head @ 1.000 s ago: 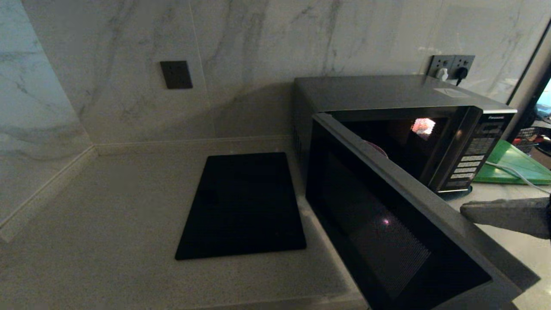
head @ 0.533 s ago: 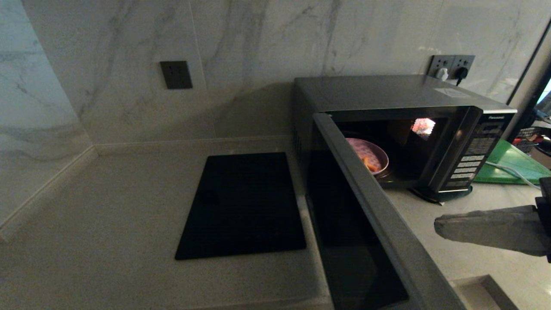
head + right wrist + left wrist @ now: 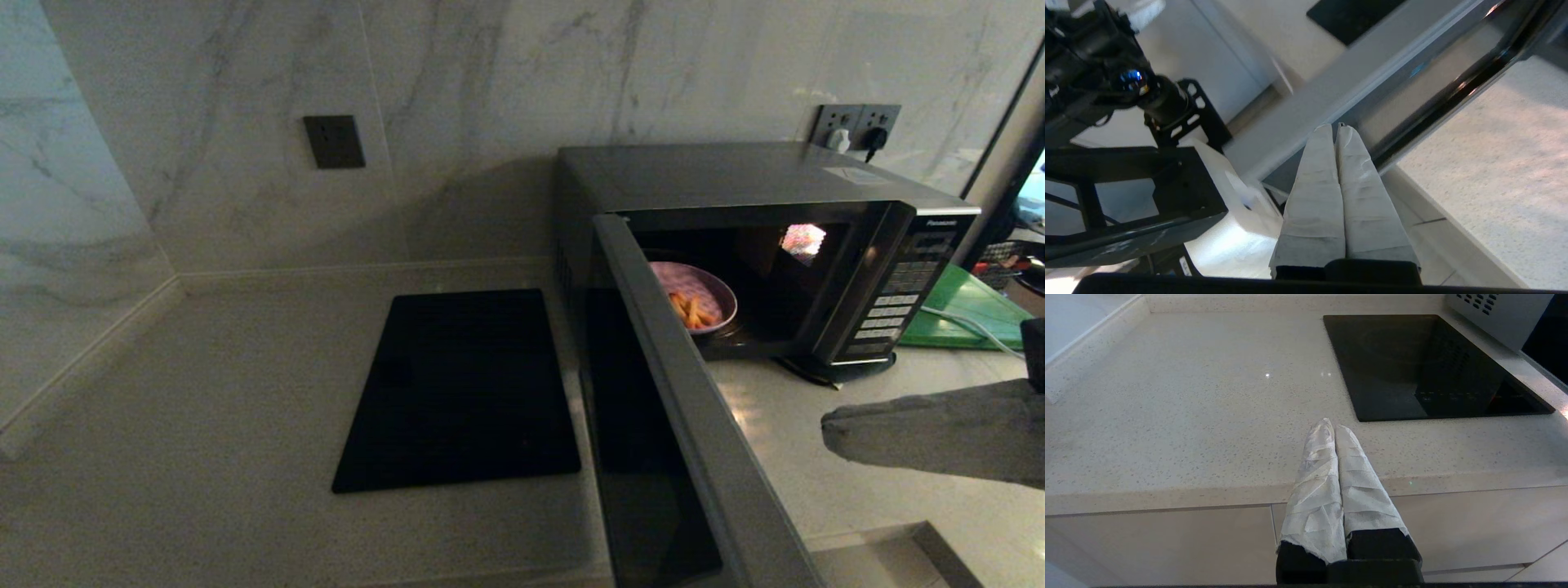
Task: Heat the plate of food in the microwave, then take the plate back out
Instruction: Open the microwave oven
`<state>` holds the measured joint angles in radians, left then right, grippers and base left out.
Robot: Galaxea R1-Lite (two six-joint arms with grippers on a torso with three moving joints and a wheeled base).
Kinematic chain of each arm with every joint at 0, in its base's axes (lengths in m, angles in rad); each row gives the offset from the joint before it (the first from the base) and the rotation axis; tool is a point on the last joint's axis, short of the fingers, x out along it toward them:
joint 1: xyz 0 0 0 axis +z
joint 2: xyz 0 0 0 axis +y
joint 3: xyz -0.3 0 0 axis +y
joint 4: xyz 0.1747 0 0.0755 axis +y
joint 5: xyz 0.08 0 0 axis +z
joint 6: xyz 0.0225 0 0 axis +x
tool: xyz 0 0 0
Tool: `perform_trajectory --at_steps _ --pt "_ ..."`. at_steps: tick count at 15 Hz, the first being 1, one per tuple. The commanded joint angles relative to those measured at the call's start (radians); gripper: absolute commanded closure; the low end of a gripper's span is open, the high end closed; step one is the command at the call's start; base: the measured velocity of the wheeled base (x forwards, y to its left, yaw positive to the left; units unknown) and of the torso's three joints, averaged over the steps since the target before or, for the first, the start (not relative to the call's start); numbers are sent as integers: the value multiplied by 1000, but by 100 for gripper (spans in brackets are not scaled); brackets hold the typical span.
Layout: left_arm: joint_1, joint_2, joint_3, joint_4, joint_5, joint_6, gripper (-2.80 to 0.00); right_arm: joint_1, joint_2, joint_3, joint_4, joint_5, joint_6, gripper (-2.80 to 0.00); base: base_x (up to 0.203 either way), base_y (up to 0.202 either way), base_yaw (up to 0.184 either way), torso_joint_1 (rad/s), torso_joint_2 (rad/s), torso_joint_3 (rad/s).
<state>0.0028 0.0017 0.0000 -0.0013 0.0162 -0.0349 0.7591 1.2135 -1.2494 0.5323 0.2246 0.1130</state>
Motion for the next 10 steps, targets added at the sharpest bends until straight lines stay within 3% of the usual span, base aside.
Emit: perform_trajectory --at_steps 1,6,10 --pt "0 0 0 0 1 0 0 -29 -29 -16 3 -9 3 0 0 0 0 0 0 0" --pt "0 0 0 0 0 0 0 -174 -33 -112 3 -50 83 0 0 0 0 0 0 0" --pt "0 0 0 0 1 0 0 -362 23 -128 4 -213 156 0 0 0 0 0 0 0"
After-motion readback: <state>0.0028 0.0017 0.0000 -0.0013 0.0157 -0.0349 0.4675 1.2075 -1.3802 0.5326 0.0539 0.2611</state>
